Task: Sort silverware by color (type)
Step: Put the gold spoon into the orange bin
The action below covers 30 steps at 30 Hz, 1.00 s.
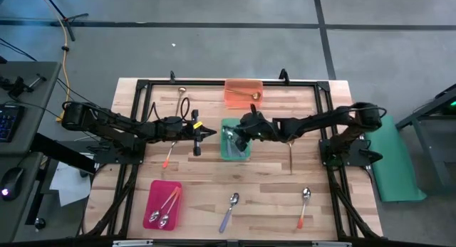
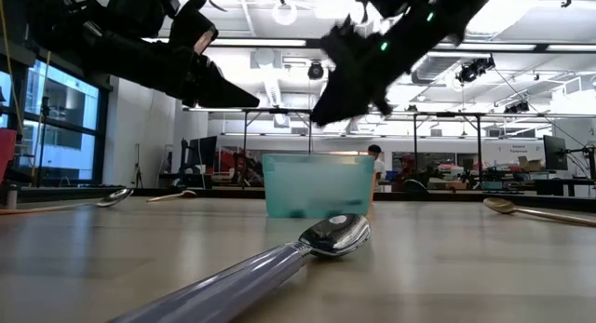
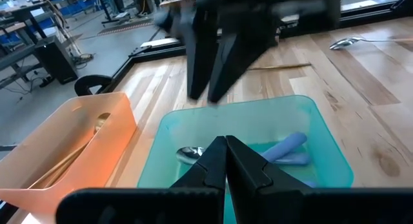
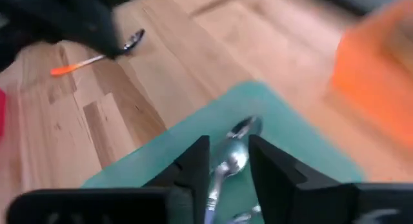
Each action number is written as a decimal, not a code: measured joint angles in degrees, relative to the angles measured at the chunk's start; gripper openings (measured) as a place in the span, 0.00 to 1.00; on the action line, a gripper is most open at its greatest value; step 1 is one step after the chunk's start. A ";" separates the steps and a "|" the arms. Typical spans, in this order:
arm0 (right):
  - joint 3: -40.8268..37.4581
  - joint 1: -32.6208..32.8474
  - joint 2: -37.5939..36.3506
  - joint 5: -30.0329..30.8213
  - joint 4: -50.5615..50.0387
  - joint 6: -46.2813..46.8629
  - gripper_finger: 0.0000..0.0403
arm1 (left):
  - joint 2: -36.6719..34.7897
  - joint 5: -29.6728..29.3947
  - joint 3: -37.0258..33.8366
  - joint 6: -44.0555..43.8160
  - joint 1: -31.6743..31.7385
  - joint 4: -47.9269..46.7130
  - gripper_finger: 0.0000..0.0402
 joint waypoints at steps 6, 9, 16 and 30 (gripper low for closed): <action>-5.32 5.45 -6.41 11.16 4.89 -16.24 0.03 | 0.00 -0.06 0.00 0.00 0.00 0.15 0.00; -13.56 6.31 -8.26 10.24 16.13 -19.06 0.03 | 0.00 -0.06 0.00 -0.14 -0.02 0.12 0.00; -31.43 8.51 -12.60 8.00 39.58 -17.87 0.01 | 0.00 -0.08 0.00 -0.92 -0.02 -0.23 0.00; -29.96 16.33 -26.44 21.91 -0.15 7.86 0.00 | 0.00 -0.04 -0.02 -0.96 -0.13 -1.85 0.00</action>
